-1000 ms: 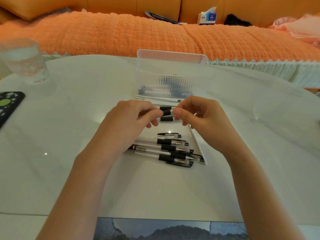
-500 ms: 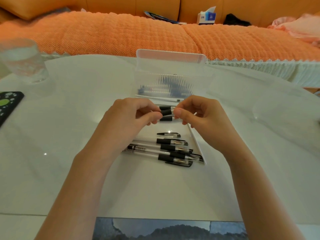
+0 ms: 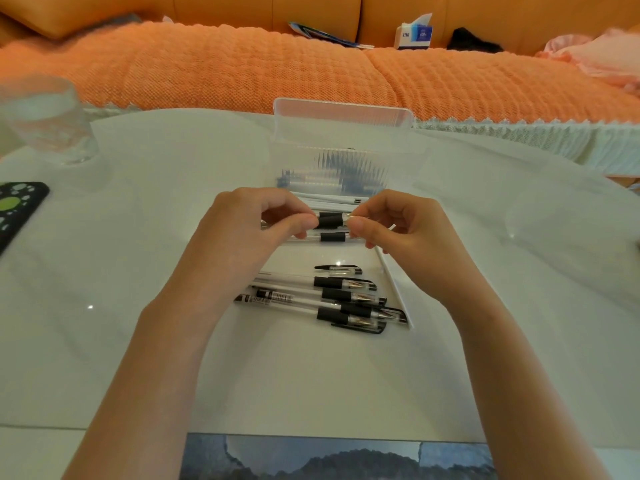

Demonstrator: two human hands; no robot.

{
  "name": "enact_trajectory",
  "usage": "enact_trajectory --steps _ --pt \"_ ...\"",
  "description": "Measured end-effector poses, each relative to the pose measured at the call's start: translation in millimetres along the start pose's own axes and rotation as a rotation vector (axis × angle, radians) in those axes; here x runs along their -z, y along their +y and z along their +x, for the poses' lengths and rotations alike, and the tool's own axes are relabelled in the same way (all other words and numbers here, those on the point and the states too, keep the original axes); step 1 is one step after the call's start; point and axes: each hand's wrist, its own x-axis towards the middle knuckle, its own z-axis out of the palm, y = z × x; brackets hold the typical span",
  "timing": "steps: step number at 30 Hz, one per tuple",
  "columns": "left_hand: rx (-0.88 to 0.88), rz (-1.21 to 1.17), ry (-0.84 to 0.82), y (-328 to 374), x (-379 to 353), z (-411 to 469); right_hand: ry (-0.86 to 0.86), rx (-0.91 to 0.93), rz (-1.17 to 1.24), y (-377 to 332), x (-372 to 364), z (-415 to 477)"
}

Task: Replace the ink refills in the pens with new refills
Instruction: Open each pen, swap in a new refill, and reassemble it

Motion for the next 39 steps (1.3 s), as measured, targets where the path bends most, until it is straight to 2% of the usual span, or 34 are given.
enact_trajectory --steps 4,10,18,22,30,39 --pt "0.016 0.023 0.006 -2 3 -1 -0.048 -0.034 -0.045 2 3 -2" --pt "0.026 0.03 0.034 -2 6 -2 -0.213 -0.087 -0.302 7 1 -6" --pt "0.02 0.046 0.023 -3 5 -1 -0.233 -0.091 -0.36 6 -3 -7" --pt "0.015 0.056 0.019 -3 5 -1 -0.175 -0.075 -0.313 8 0 -6" --pt "0.01 0.05 0.018 -5 7 -1 0.062 -0.069 -0.062 7 19 -5" --pt "-0.004 0.045 0.006 -3 3 0 0.016 -0.026 -0.027 1 12 -4"
